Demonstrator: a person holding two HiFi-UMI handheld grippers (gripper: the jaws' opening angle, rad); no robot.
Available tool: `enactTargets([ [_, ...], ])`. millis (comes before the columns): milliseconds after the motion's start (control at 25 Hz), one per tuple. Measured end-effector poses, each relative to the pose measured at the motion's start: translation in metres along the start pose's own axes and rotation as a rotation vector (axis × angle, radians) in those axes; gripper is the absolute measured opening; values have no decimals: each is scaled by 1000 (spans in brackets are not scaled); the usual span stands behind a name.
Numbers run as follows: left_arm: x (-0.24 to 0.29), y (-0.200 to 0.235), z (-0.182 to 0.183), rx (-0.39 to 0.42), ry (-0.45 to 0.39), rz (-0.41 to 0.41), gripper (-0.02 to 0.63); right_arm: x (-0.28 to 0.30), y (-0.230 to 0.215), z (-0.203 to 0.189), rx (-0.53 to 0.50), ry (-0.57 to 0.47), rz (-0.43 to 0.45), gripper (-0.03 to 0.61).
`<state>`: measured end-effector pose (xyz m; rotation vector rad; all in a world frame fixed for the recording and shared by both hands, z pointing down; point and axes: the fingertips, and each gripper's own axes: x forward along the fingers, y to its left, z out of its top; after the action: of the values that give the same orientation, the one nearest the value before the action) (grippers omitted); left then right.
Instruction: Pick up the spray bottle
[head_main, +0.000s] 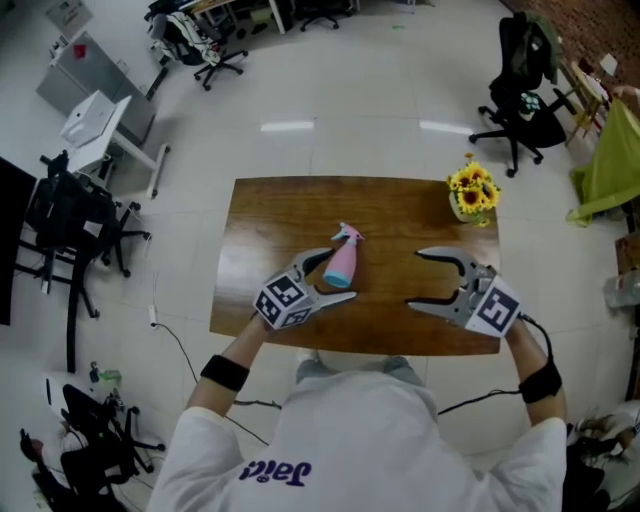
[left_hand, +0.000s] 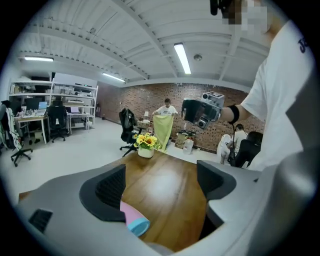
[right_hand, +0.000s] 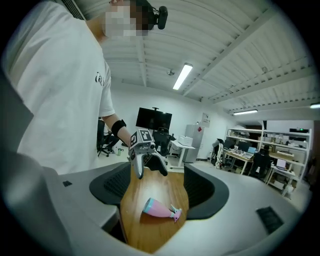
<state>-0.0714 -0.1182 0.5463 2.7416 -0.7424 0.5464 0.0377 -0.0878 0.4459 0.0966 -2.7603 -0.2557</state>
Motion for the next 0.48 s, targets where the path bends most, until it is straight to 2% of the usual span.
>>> enactTargets([
  [120, 25, 10, -14, -36, 63, 16, 459, -11, -4, -10, 10, 4, -51, 347],
  [360, 64, 55, -66, -126, 266, 170, 459, -27, -11, -28, 29, 35, -127, 347],
  [480, 83, 71, -88, -192, 338, 205, 459, -35, -13, -36, 35, 56, -160, 347],
])
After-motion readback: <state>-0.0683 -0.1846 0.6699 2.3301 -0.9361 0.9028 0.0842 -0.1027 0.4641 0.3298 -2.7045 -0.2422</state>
